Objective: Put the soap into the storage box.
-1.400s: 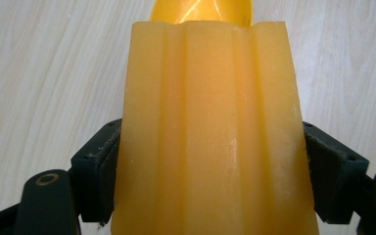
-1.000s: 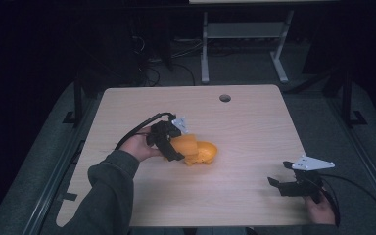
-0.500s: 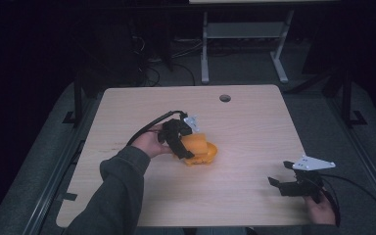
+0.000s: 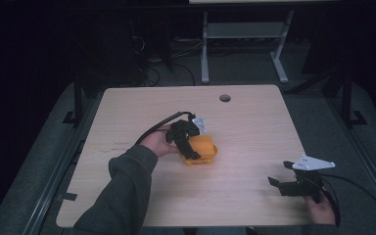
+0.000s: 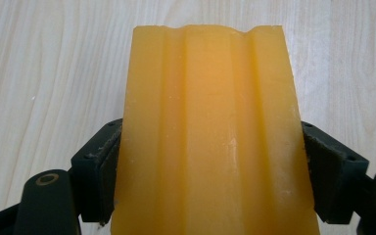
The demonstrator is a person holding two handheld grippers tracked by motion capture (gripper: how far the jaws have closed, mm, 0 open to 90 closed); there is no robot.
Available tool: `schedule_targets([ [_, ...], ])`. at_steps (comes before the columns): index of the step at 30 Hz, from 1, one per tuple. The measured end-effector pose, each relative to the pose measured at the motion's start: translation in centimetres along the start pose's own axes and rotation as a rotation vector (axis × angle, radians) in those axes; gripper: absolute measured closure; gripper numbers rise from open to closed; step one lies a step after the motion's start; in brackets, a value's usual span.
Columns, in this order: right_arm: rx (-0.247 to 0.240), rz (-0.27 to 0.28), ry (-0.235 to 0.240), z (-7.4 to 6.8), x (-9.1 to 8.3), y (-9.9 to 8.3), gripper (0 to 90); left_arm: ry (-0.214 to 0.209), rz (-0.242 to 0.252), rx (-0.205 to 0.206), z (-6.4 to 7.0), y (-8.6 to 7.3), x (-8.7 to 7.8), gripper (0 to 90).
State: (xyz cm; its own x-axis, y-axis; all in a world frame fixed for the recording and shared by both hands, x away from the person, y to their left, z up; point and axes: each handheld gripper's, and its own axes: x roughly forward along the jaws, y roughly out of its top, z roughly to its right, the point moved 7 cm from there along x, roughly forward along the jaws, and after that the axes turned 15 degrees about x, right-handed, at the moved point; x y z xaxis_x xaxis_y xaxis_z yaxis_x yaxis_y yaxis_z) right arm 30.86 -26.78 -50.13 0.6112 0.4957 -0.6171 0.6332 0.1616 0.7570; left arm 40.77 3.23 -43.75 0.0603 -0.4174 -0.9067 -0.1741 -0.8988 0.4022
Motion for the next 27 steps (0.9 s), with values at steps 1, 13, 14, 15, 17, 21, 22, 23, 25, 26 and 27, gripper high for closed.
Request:
schedule_targets([
  [1, 0.0, 0.0, 0.0, 0.0, 0.0, 0.0, 13.9, 0.002, 0.002, 0.006, -0.1, 0.2, 0.1, 20.9],
  [13, -0.003, 0.003, 0.0, 0.0, -0.1, 0.0, 13.9, -0.017, -0.013, 0.023, -0.5, -0.1, 1.1, 20.7],
  [14, -0.003, 0.003, 0.0, 0.0, -0.1, 0.0, 13.9, -0.017, -0.013, 0.023, -0.5, -0.1, 1.1, 20.7],
  [15, -0.003, 0.003, 0.0, 0.0, -0.1, 0.0, 13.9, -0.022, -0.023, 0.025, -0.4, -0.2, 1.3, 20.7],
  [17, -0.004, 0.002, 0.001, 0.0, -0.1, 0.0, 13.9, -0.025, -0.033, 0.028, -0.5, -0.3, 1.4, 20.7],
  [21, -0.002, 0.004, 0.0, -0.1, -0.1, 0.0, 13.9, -0.031, -0.045, 0.03, -0.5, -0.5, 1.6, 20.6],
  [22, -0.003, 0.003, 0.0, 0.0, -0.1, 0.0, 13.9, -0.034, -0.049, 0.024, -0.5, -0.5, 1.8, 20.6],
  [23, -0.004, 0.003, 0.001, 0.0, -0.1, 0.0, 13.9, -0.04, -0.056, 0.024, -0.4, -0.6, 1.9, 20.6],
  [25, -0.004, 0.003, 0.001, 0.0, -0.1, 0.0, 13.9, -0.041, -0.053, 0.013, -0.5, -0.7, 1.9, 20.5],
  [26, -0.004, 0.003, 0.001, 0.0, -0.1, 0.0, 13.9, -0.039, -0.054, 0.014, -0.5, -0.7, 1.9, 20.4],
  [27, -0.003, 0.003, 0.001, 0.0, -0.1, 0.0, 13.9, -0.037, -0.056, 0.014, -0.4, -0.7, 1.9, 20.4],
])
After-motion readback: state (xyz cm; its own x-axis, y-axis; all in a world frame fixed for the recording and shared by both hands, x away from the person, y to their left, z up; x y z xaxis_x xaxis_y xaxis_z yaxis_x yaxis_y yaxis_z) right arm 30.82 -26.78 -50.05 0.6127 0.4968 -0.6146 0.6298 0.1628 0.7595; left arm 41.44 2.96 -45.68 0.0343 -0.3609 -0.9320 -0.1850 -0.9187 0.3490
